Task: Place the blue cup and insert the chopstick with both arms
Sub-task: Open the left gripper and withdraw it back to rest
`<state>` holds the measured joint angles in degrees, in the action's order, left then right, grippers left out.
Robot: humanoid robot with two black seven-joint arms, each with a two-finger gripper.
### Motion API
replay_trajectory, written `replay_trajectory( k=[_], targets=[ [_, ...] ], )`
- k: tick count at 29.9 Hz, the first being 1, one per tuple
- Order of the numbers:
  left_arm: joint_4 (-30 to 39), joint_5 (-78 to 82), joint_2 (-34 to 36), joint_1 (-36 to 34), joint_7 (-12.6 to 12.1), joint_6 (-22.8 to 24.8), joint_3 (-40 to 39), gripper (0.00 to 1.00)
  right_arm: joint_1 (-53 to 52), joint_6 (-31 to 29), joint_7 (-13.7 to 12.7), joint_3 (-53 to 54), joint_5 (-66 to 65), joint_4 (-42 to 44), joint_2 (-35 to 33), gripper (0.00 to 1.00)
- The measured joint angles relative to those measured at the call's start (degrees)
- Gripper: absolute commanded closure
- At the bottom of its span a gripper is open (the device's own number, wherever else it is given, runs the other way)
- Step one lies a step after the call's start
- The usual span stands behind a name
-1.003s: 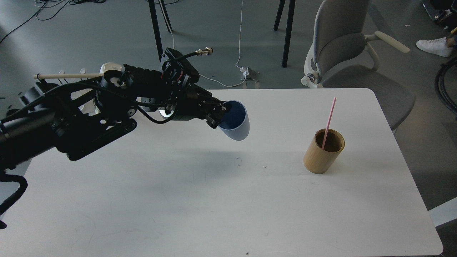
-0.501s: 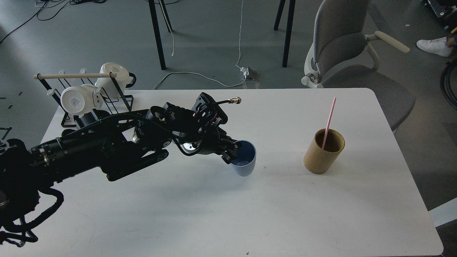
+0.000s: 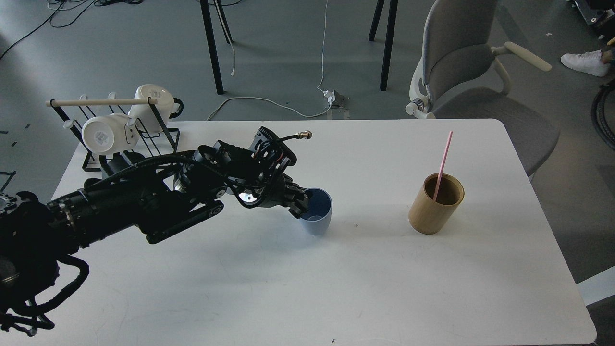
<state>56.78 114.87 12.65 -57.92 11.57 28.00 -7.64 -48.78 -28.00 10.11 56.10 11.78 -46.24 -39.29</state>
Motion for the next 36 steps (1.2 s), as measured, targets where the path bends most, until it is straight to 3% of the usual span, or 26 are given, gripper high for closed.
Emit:
replay_trajectory(
  k=[10, 16, 19, 25, 31, 36],
  targets=[
    [-0.02, 0.0, -0.38, 0.0, -0.08, 0.0, -0.07, 0.74, 0.16, 0.0, 0.09, -0.16, 0.0, -0.08, 0.0, 0.0],
    [0.62, -1.32, 0.27, -0.36, 0.4, 0.0, -1.48, 0.36, 0.26, 0.0, 0.0, -0.32, 0.0, -0.09, -0.32, 0.0],
    [1.66, -5.81, 1.94, -0.51, 0.78, 0.0, -6.34, 0.2, 0.57, 0.0, -0.19, -1.89, -0.71, -0.91, -2.52, 0.0],
    [1.87, -24.83, 5.31, -0.19, 0.82, -0.01, -20.47, 0.02, 0.04, 0.0, -0.23, -7.42, -11.51, -7.32, -8.66, 0.0],
    [-0.3, -56.75, 7.57, 0.58, 0.74, -0.01, -26.46, 0.01, 0.05, 8.94, -2.43, -9.04, -32.28, -20.51, -14.33, 0.0],
    [-8.69, -86.45, 8.38, 1.52, 0.73, -0.03, -27.91, 0.0, 0.54, 17.35, -4.04, -14.5, -48.06, -29.8, -16.82, 0.03]
  ],
)
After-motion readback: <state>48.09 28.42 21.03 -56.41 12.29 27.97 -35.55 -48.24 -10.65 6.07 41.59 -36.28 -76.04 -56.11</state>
